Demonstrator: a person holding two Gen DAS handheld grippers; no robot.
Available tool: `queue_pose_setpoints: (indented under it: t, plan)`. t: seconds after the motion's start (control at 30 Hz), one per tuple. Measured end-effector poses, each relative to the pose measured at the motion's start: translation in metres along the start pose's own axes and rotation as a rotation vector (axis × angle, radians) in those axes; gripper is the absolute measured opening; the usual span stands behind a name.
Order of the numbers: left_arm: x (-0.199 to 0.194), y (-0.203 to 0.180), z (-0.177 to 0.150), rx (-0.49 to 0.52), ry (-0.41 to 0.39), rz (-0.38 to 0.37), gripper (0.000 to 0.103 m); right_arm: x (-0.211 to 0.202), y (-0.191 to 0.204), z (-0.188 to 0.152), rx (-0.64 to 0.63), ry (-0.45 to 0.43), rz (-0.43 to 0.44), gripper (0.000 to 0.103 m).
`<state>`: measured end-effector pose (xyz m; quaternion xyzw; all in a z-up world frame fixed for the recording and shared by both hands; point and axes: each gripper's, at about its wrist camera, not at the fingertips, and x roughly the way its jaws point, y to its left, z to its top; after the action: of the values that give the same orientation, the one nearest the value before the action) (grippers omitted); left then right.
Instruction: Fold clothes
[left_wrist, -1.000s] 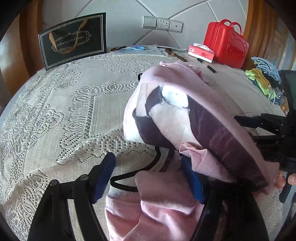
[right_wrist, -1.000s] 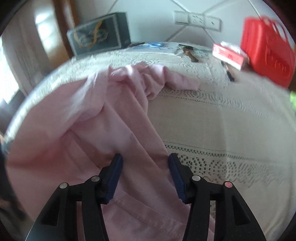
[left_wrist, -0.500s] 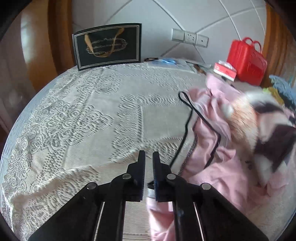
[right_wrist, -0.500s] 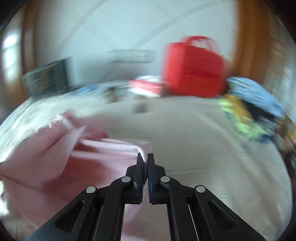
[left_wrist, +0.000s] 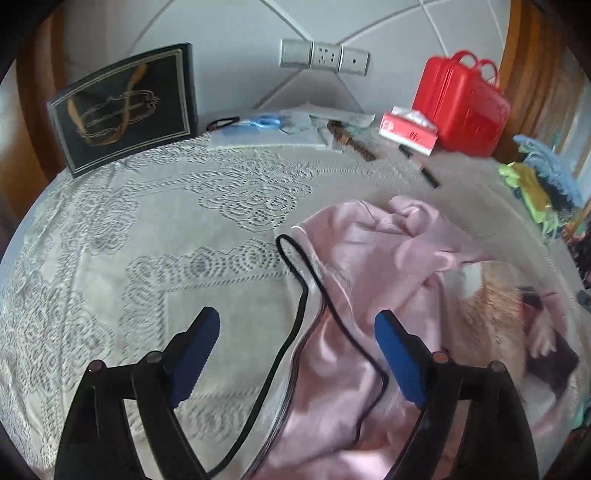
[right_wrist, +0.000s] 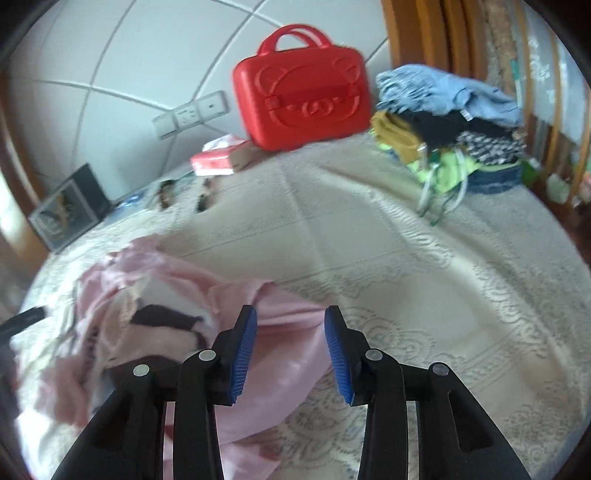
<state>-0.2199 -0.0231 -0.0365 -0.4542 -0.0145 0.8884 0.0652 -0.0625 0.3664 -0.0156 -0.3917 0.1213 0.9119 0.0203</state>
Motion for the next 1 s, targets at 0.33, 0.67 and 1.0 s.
queue_pose_setpoints:
  t: [0.33, 0.67, 1.0]
  plan:
    - [0.057, -0.028, 0.009, 0.078, 0.066, 0.0, 0.031, 0.061, -0.001, -0.003, -0.025, 0.159, -0.055, 0.06]
    - [0.0, 0.043, 0.01, -0.042, -0.075, 0.311, 0.009, 0.064, 0.071, 0.021, -0.354, 0.006, -0.206, 0.004]
    - [-0.062, 0.096, 0.028, -0.241, -0.251, 0.247, 0.088, 0.069, 0.094, 0.089, -0.068, -0.084, -0.123, 0.053]
